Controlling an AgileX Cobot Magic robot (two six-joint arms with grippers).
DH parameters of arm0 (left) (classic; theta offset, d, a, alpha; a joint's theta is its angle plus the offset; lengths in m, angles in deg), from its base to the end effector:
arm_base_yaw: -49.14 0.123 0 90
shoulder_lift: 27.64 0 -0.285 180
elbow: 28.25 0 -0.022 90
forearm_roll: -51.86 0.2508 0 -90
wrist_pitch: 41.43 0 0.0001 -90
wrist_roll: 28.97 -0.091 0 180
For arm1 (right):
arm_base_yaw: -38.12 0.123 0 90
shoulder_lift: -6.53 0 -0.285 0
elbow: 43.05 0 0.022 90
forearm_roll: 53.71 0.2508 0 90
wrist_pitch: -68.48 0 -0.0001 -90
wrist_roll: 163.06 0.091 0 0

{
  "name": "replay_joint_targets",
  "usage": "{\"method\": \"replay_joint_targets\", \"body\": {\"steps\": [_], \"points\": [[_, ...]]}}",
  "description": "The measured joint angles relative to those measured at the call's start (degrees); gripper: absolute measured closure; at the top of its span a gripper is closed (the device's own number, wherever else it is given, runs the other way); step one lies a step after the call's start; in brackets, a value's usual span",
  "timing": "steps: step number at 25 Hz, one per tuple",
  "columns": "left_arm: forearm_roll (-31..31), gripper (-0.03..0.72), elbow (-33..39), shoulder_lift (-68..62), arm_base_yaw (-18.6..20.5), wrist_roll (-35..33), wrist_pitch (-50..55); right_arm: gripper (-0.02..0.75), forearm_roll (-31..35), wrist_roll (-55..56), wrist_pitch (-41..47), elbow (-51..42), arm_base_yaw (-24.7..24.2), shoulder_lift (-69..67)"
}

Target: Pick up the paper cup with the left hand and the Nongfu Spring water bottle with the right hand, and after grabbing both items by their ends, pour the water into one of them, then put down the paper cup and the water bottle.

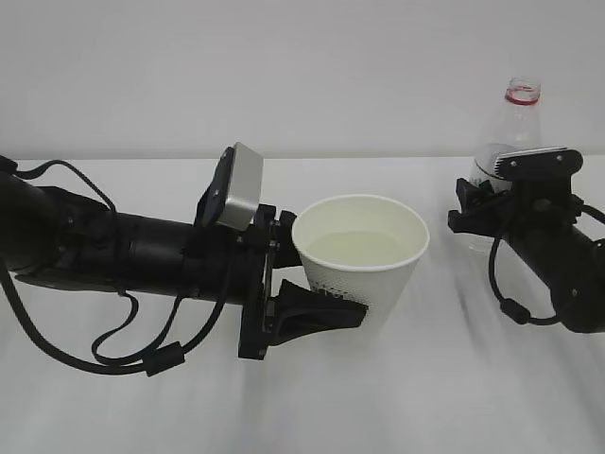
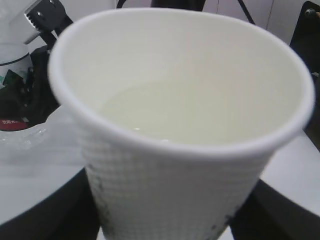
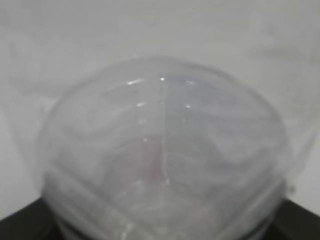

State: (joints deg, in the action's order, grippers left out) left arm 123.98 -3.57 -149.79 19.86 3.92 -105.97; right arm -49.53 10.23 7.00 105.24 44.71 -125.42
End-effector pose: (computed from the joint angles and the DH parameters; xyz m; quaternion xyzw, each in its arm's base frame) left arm 0.2669 -0.2393 0.1474 0.5497 0.5495 -0.4506 0.4392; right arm 0.3691 0.0368 0.0811 -0.0566 0.7763 -0.0147 0.6277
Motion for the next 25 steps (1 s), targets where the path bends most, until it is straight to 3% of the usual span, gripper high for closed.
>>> {"method": "replay_joint_targets", "body": {"steps": [7,15,25], "points": [[0.0,0.177,0.0,0.0,0.0,0.0,0.0,0.228,0.0,0.0,-2.3,0.1,0.0,-0.8],[0.0,0.177,0.0,0.0,0.0,0.0,0.0,0.106,0.1,0.0,-3.3,0.1,0.0,-0.8],[0.0,0.178,0.0,0.0,0.0,0.0,0.0,0.095,0.1,0.0,-3.3,0.1,0.0,0.1]]}}
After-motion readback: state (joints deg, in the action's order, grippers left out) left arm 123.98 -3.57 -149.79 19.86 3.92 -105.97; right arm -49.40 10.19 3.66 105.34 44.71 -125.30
